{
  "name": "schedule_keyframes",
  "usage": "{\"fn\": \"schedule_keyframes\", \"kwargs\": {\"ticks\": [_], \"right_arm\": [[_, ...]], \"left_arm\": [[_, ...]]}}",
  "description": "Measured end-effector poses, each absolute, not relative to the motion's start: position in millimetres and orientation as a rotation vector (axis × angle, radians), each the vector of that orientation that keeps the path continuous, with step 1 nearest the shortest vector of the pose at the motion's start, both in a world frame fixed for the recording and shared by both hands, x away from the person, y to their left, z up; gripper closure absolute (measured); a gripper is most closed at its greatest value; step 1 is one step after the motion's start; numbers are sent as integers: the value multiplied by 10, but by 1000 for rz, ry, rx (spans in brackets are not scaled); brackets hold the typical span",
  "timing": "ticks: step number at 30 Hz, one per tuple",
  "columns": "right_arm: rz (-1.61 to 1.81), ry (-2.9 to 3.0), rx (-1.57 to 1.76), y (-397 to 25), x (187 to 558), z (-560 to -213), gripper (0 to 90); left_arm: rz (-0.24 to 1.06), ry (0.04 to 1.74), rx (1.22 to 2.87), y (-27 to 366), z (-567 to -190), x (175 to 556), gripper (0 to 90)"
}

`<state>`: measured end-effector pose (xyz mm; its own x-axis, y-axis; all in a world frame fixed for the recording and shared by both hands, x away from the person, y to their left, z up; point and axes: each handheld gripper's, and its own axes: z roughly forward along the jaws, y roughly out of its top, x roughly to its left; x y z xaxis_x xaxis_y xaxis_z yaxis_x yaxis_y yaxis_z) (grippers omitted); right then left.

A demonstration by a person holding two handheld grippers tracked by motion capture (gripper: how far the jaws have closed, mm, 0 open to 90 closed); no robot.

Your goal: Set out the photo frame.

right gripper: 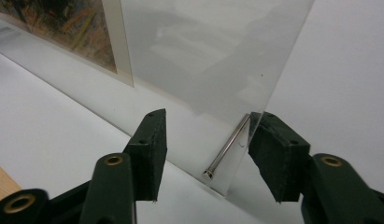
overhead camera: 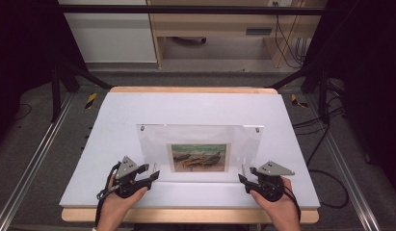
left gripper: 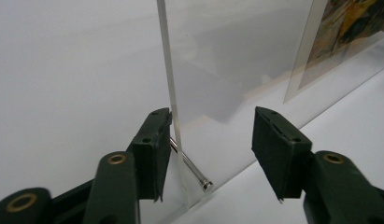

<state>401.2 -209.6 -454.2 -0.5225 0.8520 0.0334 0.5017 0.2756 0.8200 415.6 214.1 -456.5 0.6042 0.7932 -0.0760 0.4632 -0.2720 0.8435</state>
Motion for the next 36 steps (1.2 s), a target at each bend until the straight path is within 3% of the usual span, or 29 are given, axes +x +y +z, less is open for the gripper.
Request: {"fn": "schedule_keyframes", "kwargs": {"ticks": [10, 18, 26, 36], "right_arm": [[1132, 2136, 1214, -2057, 4039, -4540, 223], [1154, 2101, 1178, -2060, 4045, -4516, 128], [1192, 2062, 1152, -2070, 4021, -4477, 85], [1210, 2029, 1131, -2098, 3953, -4422, 80]], "left_arm": [[454, 985, 1896, 2116, -4563, 4178, 256], [456, 966, 1890, 2096, -4566, 4185, 142], [460, 976, 1877, 2102, -4553, 4191, 76], [466, 952, 1842, 2210, -4500, 4128, 67]]}}
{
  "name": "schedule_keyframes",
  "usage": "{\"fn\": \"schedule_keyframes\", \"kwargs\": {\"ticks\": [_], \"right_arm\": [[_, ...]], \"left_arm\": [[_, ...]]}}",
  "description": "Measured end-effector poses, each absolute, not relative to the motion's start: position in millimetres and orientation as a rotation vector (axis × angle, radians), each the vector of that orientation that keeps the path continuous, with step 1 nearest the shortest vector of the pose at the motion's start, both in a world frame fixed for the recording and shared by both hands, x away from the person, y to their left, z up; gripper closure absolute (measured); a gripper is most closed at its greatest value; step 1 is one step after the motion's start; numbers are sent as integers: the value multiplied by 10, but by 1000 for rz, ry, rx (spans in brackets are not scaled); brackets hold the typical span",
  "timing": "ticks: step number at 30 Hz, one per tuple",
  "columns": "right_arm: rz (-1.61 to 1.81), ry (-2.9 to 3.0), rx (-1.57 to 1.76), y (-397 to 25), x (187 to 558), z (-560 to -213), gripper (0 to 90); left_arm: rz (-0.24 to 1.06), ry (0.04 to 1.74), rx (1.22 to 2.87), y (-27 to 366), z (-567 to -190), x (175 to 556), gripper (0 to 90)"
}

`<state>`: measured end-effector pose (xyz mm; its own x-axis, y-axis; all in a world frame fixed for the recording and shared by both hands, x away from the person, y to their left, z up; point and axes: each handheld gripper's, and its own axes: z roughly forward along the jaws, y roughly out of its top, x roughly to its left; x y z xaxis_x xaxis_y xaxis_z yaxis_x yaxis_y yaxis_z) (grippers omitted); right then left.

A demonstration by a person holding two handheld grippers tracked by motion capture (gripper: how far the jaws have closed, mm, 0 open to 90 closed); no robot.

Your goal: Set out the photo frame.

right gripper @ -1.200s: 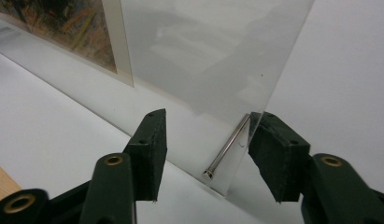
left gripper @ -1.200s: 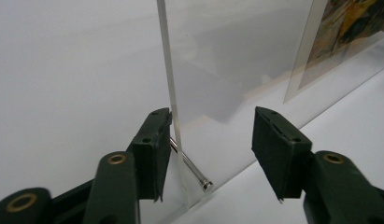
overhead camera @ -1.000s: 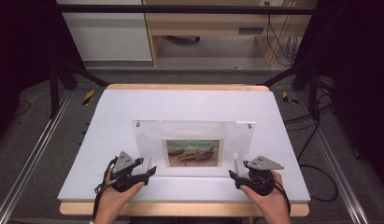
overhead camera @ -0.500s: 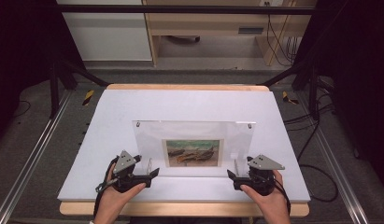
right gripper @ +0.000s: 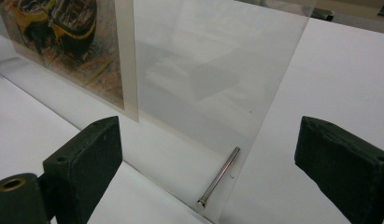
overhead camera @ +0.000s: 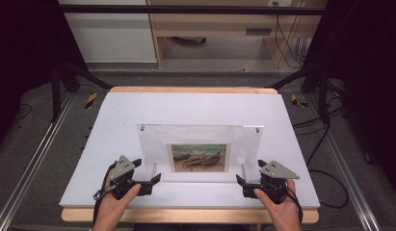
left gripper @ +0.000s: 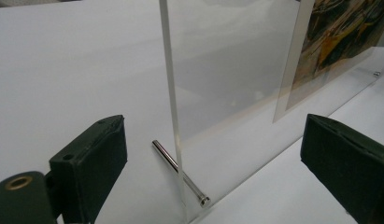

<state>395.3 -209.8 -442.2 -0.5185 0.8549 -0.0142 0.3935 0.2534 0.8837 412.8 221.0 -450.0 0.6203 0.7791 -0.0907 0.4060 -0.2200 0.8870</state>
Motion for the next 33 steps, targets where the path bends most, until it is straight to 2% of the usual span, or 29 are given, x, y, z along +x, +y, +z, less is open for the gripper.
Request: {"fn": "schedule_keyframes", "kwargs": {"ticks": [17, 33], "right_arm": [[1230, 1955, 1161, -2274, 3853, -4369, 79], [1184, 1873, 1248, -2558, 3764, -4390, 80]], "left_arm": [[507, 954, 1782, 2617, -4396, 4003, 68], [579, 1051, 1720, 3021, -4387, 4005, 76]]}}
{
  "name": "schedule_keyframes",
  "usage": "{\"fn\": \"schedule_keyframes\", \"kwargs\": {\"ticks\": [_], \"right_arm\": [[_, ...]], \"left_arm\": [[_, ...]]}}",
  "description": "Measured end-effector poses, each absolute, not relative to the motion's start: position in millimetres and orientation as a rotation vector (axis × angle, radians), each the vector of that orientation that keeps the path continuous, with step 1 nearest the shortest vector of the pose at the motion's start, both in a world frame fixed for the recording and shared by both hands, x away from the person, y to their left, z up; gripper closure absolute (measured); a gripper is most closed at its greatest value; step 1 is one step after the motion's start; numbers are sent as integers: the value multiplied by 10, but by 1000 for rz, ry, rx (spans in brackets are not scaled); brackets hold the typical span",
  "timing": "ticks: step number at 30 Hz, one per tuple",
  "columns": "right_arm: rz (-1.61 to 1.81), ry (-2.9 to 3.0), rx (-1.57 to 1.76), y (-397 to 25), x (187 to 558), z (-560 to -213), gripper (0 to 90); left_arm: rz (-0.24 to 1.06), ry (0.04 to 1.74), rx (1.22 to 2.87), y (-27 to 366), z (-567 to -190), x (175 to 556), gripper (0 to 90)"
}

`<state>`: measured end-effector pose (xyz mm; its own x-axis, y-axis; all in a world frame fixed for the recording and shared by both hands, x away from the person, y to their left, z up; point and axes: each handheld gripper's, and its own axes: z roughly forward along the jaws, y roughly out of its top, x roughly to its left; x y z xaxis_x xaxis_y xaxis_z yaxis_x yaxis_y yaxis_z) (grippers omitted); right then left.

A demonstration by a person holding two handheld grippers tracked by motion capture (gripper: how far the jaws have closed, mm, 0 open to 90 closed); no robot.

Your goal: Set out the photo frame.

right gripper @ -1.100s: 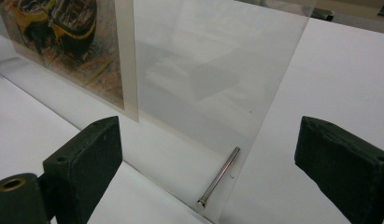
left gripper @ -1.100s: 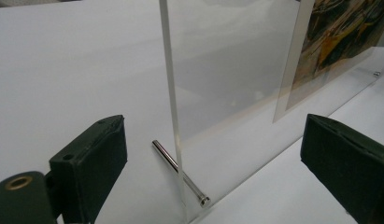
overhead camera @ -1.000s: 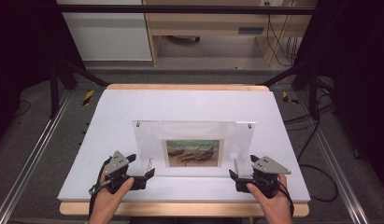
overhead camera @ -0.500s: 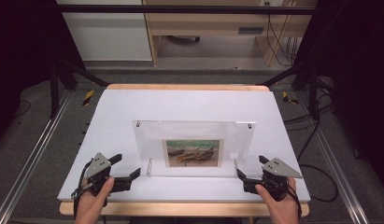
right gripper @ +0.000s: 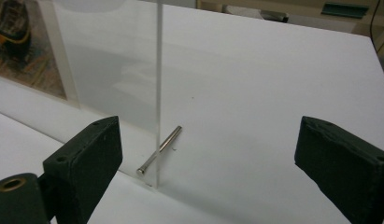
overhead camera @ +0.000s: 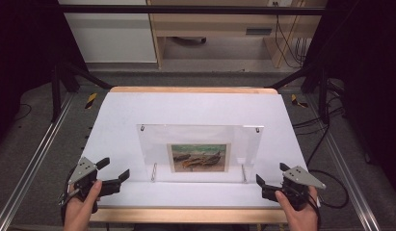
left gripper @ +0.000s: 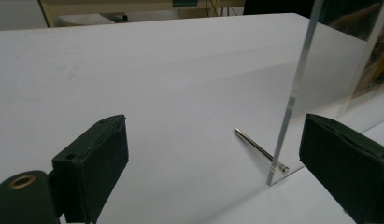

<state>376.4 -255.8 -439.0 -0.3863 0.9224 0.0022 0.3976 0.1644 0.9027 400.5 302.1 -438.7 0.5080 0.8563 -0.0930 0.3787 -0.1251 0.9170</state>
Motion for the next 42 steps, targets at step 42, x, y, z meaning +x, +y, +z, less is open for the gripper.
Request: {"fn": "schedule_keyframes", "kwargs": {"ticks": [42], "right_arm": [[981, 1750, 1466, -2963, 4127, -4631, 136]], "left_arm": [[723, 1162, 1849, 3181, -4555, 4352, 73]]}}
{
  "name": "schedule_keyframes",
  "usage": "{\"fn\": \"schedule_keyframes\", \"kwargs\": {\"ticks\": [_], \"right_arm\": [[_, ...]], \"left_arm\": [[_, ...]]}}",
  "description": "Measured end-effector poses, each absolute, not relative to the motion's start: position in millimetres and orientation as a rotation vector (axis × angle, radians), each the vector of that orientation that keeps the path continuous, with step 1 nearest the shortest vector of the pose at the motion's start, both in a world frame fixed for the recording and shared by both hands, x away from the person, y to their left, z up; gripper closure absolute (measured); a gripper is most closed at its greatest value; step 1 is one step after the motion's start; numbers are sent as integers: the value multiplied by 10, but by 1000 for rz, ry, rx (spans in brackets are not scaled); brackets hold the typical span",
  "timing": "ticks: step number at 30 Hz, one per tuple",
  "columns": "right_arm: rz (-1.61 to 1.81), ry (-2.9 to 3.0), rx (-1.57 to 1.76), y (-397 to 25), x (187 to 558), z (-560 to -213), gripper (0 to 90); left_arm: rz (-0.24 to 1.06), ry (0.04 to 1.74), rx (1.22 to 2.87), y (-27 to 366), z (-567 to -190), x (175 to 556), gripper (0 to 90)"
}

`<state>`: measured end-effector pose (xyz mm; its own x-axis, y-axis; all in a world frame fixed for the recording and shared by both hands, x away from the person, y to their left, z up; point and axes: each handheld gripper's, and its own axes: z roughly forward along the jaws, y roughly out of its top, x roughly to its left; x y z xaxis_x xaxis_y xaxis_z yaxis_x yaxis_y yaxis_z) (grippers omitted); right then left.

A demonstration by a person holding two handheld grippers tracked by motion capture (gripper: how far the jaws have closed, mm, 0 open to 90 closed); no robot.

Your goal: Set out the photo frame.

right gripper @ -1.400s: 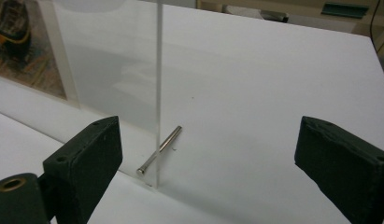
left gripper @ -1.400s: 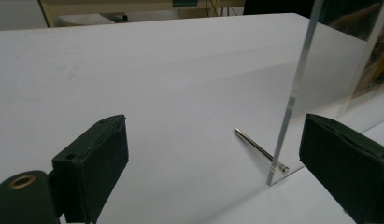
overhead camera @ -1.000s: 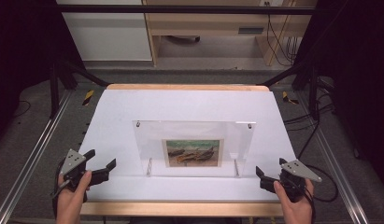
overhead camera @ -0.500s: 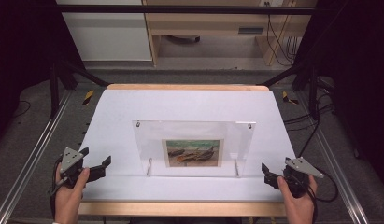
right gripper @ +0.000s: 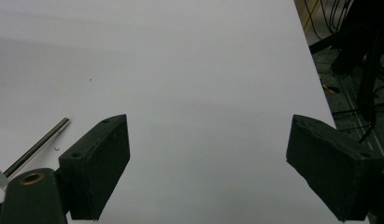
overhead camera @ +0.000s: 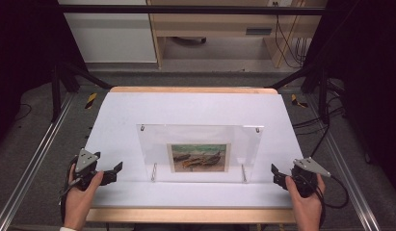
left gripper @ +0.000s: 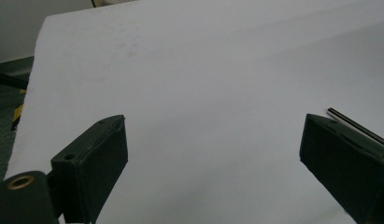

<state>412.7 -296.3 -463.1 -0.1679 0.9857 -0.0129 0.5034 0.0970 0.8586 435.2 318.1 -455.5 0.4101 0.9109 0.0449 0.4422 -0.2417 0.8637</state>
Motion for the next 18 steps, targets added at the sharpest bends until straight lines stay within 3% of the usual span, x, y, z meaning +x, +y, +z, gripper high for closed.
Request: {"fn": "schedule_keyframes", "kwargs": {"ticks": [18], "right_arm": [[971, 1822, 1507, -2916, 4462, -4640, 119]], "left_arm": [[674, 1194, 1928, 3110, -4647, 4657, 66]]}}
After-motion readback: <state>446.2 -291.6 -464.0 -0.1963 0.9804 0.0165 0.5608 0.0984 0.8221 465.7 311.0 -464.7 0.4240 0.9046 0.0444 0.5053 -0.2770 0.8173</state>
